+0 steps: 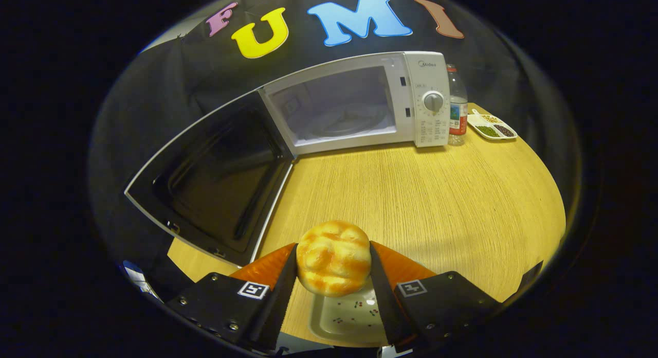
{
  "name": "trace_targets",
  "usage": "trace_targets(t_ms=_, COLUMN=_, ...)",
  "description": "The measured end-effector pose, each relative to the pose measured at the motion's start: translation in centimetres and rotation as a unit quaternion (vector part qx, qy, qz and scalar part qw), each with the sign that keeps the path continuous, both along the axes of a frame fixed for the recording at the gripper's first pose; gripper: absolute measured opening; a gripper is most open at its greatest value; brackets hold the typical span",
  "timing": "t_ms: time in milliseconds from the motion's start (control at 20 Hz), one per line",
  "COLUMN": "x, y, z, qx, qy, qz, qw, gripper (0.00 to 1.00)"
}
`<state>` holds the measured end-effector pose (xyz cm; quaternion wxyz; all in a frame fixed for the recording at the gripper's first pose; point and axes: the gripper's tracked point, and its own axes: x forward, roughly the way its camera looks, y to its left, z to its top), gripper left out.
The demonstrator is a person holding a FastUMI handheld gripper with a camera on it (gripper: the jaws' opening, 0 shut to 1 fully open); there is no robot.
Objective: Open the microwave, put the food inside, and close the microwave door.
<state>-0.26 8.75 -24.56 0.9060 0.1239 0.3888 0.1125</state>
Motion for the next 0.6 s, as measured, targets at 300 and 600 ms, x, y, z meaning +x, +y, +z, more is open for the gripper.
trace_targets(t_ms=300, x=6.3, y=1.6, z=2.5, qx=0.063, qy=-0.055, qz=-0.038, qw=0.996, gripper=0.76)
trace_targets(t_ms=600, x=12.0, y=2.6, z=3.8, qx=0.085, qy=-0.095, qz=-0.059, qw=0.99, gripper=0.76)
